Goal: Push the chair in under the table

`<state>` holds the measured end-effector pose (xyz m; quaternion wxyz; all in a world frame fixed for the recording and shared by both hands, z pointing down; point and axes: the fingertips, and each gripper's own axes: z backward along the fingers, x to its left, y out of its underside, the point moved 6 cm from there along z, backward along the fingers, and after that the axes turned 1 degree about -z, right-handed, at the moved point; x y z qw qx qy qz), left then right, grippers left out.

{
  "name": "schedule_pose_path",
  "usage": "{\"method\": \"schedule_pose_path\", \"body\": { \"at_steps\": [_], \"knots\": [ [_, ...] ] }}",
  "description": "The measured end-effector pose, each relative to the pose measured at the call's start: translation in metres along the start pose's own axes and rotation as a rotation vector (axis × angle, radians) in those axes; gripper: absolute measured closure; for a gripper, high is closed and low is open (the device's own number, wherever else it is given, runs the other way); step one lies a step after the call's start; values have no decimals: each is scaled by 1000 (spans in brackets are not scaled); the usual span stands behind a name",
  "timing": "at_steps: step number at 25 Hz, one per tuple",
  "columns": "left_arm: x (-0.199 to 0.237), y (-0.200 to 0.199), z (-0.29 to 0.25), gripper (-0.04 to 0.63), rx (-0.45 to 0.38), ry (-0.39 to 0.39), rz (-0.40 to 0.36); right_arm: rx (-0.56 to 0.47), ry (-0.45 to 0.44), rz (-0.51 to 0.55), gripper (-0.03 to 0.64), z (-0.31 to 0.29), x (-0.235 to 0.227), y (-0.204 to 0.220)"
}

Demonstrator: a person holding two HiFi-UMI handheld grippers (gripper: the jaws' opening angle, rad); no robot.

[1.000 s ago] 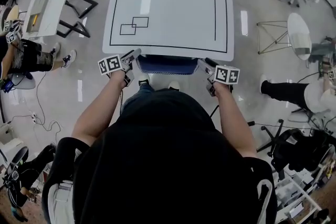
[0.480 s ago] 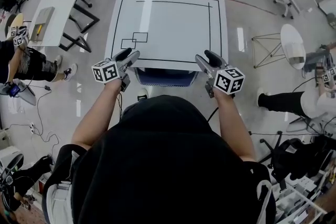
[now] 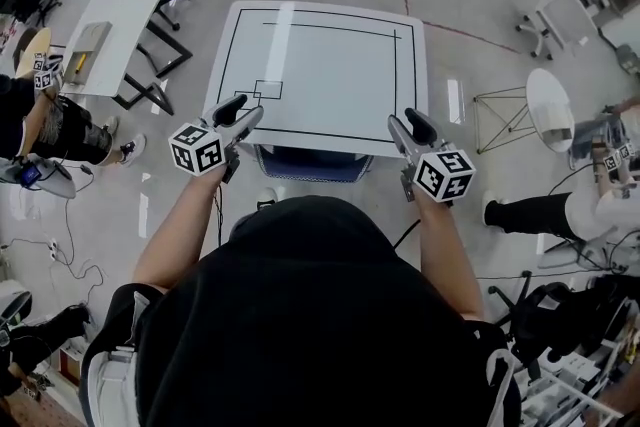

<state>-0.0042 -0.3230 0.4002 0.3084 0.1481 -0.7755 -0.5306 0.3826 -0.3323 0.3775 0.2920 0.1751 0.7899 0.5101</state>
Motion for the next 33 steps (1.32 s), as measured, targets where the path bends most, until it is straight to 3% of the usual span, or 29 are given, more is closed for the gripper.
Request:
{"method": "schedule_pose_path", "body": {
  "at_steps": [14,33],
  "knots": [
    [-24,-20,11,428,4,-14,-197,5,130,29,468,14,-10,-6],
    [-15,-22,36,466,-10,-66,-154,-6,97,37,479,1,7,-8]
  ]
}}
